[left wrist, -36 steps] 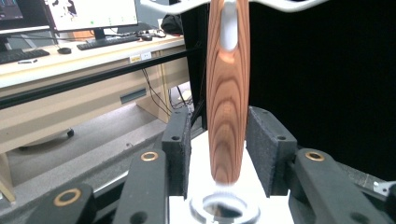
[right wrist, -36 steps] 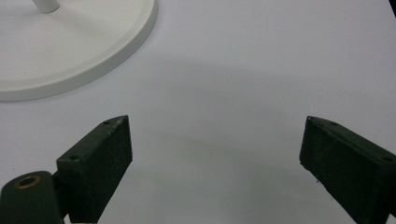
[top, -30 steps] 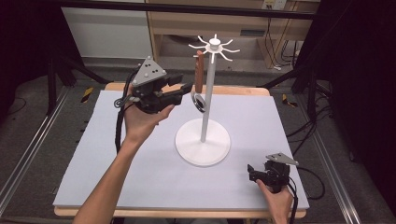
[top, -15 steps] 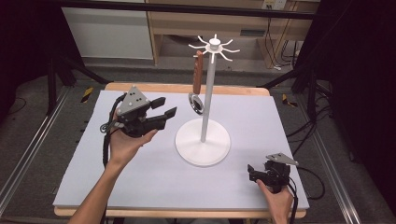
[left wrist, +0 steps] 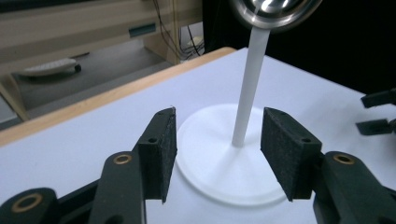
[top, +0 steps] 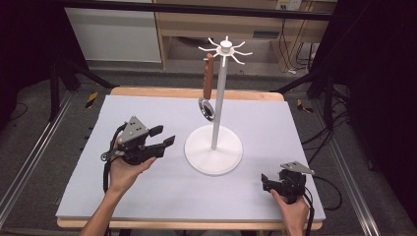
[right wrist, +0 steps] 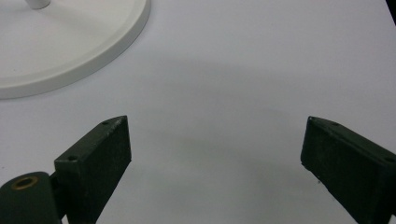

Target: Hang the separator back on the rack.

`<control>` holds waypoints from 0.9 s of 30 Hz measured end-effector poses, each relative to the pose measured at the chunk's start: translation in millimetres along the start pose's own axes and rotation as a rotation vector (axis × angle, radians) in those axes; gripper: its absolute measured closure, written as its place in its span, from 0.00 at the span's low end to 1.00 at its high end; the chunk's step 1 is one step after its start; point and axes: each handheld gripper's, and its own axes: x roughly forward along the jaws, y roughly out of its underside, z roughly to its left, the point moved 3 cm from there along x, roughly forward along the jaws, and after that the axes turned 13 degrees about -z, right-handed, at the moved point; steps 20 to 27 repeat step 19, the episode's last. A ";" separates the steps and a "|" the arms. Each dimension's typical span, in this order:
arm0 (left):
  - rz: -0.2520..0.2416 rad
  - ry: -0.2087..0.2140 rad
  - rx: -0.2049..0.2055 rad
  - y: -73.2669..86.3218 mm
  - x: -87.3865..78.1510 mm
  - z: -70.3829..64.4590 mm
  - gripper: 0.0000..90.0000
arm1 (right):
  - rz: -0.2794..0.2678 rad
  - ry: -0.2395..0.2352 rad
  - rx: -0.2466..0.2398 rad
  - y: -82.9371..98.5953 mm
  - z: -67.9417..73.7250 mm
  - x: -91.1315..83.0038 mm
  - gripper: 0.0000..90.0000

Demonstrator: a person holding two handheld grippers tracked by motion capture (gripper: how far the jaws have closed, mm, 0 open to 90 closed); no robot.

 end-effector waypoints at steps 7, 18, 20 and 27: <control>0.073 -0.048 -0.033 41.8 -10.3 16.1 0.48 | 0.018 0.006 0.009 2.5 -2.2 2.0 0.09; 0.165 -0.173 -0.074 99.6 -43.8 46.2 0.41 | 0.046 0.031 0.023 7.0 -10.7 4.0 0.09; 0.165 -0.173 -0.074 99.6 -43.8 46.2 0.41 | 0.049 0.034 0.029 7.0 -10.7 4.0 0.09; 0.165 -0.173 -0.074 99.6 -43.8 46.2 0.41 | 0.049 0.034 0.029 7.0 -10.7 4.0 0.09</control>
